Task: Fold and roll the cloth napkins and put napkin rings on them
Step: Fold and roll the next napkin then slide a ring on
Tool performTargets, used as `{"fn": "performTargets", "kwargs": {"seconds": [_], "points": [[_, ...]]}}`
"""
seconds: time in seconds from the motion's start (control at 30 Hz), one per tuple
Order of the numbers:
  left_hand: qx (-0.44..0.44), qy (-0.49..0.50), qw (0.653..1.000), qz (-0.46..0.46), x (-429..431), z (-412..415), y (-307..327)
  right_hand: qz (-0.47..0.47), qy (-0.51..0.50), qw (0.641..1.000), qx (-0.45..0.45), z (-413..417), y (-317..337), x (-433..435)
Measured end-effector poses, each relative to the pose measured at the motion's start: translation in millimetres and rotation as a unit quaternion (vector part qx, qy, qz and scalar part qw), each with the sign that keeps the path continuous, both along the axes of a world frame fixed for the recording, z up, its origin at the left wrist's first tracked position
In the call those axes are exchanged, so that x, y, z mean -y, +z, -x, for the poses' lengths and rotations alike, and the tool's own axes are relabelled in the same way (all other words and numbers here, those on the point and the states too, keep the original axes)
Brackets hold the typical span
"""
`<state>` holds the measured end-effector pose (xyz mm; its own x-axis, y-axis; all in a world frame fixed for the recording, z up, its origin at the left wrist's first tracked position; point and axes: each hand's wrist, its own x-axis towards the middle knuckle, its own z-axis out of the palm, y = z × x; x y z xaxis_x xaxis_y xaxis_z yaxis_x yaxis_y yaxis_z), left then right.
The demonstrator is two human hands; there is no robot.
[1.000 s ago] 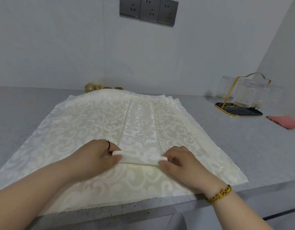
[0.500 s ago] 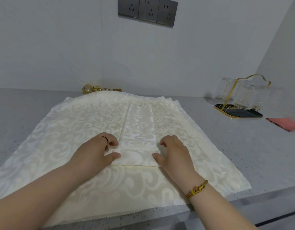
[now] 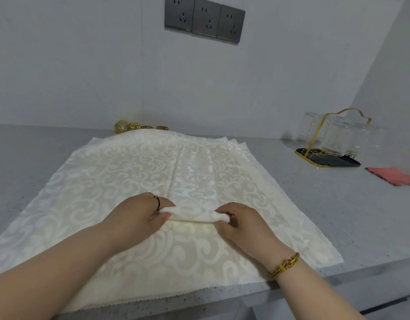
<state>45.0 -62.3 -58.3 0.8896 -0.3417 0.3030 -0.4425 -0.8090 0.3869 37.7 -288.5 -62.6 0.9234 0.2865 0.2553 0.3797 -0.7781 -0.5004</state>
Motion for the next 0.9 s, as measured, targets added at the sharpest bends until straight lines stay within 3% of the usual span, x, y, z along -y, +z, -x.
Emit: {"fn": "performTargets", "kwargs": {"seconds": [0.17, 0.27, 0.33, 0.43, 0.63, 0.7, 0.83, 0.9], "points": [[-0.097, -0.012, 0.993, 0.063, -8, 25, 6, -0.057, 0.041, 0.992, -0.108, 22, 9, 12], [-0.217, -0.001, 0.968, 0.127, -7, 36, 7, -0.112, 0.038, 0.983, -0.143, 30, 8, 14], [-0.242, 0.023, 0.952, 0.187, -4, 34, 6, -0.140, 0.030, 0.979, -0.142, 31, 5, 13], [-0.182, 0.129, 0.948, 0.227, -1, 17, 6, -0.159, 0.030, 0.977, -0.138, 31, 2, 9], [-0.151, 0.243, 0.955, 0.078, 15, -14, 7, -0.166, 0.028, 0.978, -0.124, 29, -4, 7], [-0.132, 0.250, 0.957, 0.061, 21, -17, 3, -0.165, 0.025, 0.979, -0.118, 27, -5, 6], [-0.081, 0.236, 0.958, 0.142, 19, -16, -4, -0.158, 0.007, 0.980, -0.120, 26, -7, 5], [-0.063, 0.221, 0.964, 0.132, 12, -14, -7, -0.149, 0.003, 0.982, -0.118, 24, -7, 4]]}}
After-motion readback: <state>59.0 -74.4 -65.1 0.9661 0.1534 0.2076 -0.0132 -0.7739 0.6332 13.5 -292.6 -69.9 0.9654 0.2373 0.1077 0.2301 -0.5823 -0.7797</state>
